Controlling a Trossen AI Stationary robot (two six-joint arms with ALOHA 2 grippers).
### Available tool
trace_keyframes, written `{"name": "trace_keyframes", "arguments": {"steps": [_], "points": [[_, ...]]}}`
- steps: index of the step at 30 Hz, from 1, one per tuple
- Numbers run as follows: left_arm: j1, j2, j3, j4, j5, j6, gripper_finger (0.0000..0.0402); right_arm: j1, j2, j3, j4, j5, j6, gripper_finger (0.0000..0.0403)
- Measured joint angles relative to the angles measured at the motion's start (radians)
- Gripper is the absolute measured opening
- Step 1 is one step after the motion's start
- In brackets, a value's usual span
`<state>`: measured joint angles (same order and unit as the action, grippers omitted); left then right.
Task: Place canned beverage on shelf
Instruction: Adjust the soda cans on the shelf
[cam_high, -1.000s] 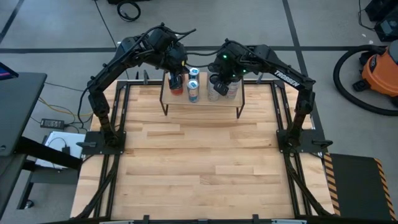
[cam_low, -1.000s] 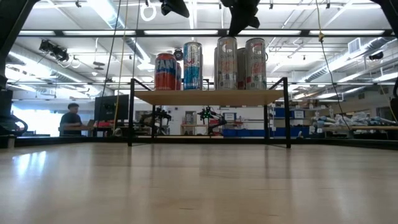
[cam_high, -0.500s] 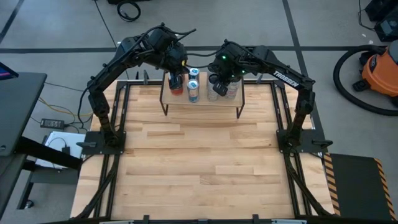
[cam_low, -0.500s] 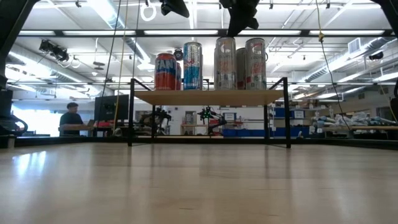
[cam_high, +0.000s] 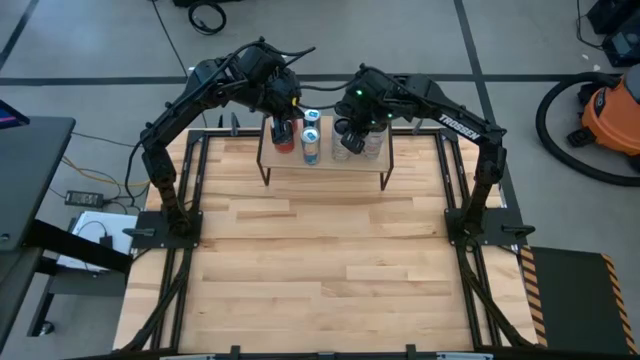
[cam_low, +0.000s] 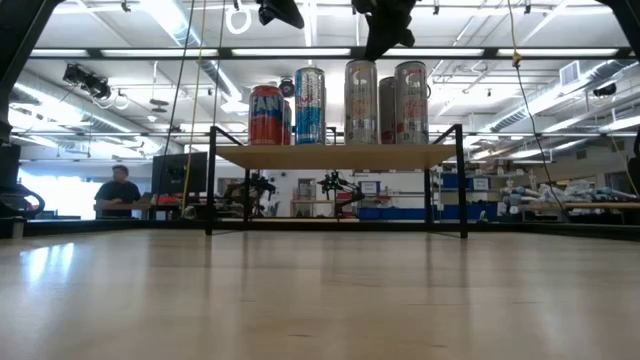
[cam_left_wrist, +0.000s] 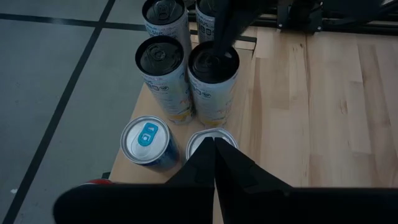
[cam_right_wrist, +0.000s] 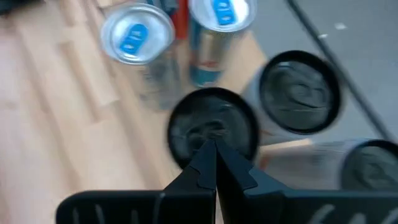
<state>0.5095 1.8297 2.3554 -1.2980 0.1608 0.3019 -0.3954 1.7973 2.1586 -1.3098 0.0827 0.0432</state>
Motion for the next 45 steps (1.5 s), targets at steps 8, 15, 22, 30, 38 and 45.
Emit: {"name": "trace_keyframes", "arguments": {"steps": [8,15,22,30,38,45], "points": [[0.0,0.0,0.0,0.0,0.0,0.0,0.0009,-0.026,-0.021,0.016,-0.011,0.147,-0.015,0.0005],[0.0,0.0,0.0,0.0,0.0,0.0,0.0009,-0.07,-0.019,0.016,-0.024,0.157,-0.01,0.0005],[0.0,0.0,0.0,0.0,0.0,0.0,0.0009,-0.118,-0.019,0.016,-0.053,0.186,-0.009,0.0005],[0.0,0.0,0.0,0.0,0.0,0.0,0.0009,-0.167,-0.017,0.016,-0.057,0.186,0.002,0.0005],[0.0,0.0,0.0,0.0,0.0,0.0,0.0009,-0.193,-0.017,0.016,-0.073,0.174,0.0,0.0005],[0.0,0.0,0.0,0.0,0.0,0.0,0.0009,-0.197,-0.017,0.016,-0.089,0.148,0.005,0.0005]]}}
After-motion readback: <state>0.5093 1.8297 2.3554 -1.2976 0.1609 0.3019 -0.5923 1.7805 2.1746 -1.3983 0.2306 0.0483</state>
